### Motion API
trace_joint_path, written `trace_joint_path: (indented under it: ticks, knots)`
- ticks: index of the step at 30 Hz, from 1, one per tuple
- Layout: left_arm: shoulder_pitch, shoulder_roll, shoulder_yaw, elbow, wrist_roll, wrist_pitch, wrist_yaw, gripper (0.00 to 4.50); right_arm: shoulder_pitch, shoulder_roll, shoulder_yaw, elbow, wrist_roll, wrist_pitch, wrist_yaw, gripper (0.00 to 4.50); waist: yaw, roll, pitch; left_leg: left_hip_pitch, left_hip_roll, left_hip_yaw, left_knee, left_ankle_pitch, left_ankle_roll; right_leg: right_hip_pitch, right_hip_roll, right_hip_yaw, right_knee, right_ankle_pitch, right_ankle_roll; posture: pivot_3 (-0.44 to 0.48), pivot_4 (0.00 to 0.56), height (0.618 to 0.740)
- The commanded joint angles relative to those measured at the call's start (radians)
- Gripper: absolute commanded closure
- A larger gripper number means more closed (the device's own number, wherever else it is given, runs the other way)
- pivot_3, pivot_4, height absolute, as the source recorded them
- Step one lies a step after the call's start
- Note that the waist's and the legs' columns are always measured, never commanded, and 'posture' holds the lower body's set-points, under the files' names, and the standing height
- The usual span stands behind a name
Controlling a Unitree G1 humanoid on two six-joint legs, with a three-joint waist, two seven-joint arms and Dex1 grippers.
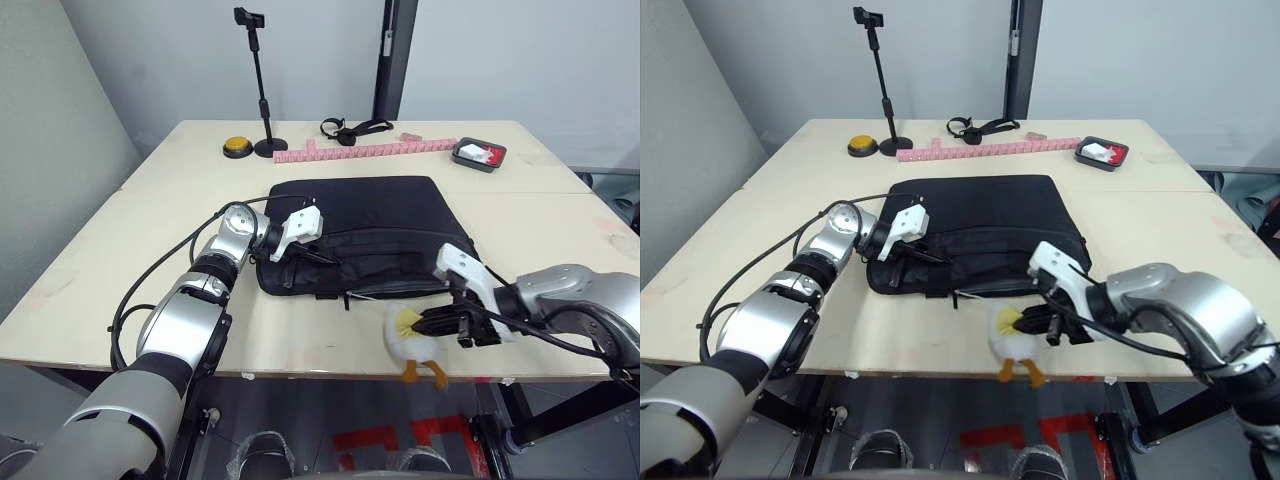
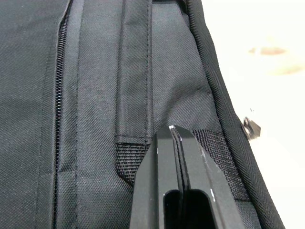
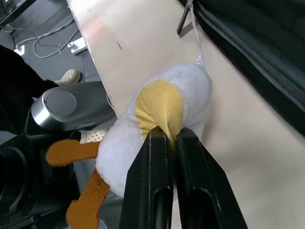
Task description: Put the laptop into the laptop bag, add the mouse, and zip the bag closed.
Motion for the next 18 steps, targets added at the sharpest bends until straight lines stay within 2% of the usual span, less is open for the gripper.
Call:
trace_joint_path:
  ticks: [1,10,18]
  knots:
    - [0.039,0.019,-0.045,0.027,0.062,0.003,-0.005,4.5,0.037,-0.057,-0.076,0.002,-0.023,-0.043,0.018,4.44,0.001,0.0,0.0,0.0,0.0,0.0,0.0,0.0,0.0,0.0,0.0,0.0,0.0,0.0,0.0,0.0,0.15,0.74]
    - [0.03,0.02,-0.044,0.033,0.056,0.017,-0.01,4.5,0.199,-0.24,-0.223,0.215,-0.167,-0.22,0.101,4.44,0.005,-0.001,0.0,0.0,0.0,0.001,0.0,0.0,0.0,0.0,0.0,0.001,-0.002,0.0,0.0,0.0,0.15,0.74]
    - [0.024,0.025,-0.047,0.029,0.057,0.02,-0.019,4.5,0.231,-0.327,-0.226,0.396,-0.303,-0.363,0.158,4.44,0.005,-0.001,0.0,0.0,0.0,0.002,0.0,0.0,0.001,0.0,0.0,0.001,-0.002,0.0,0.0,0.0,0.15,0.74]
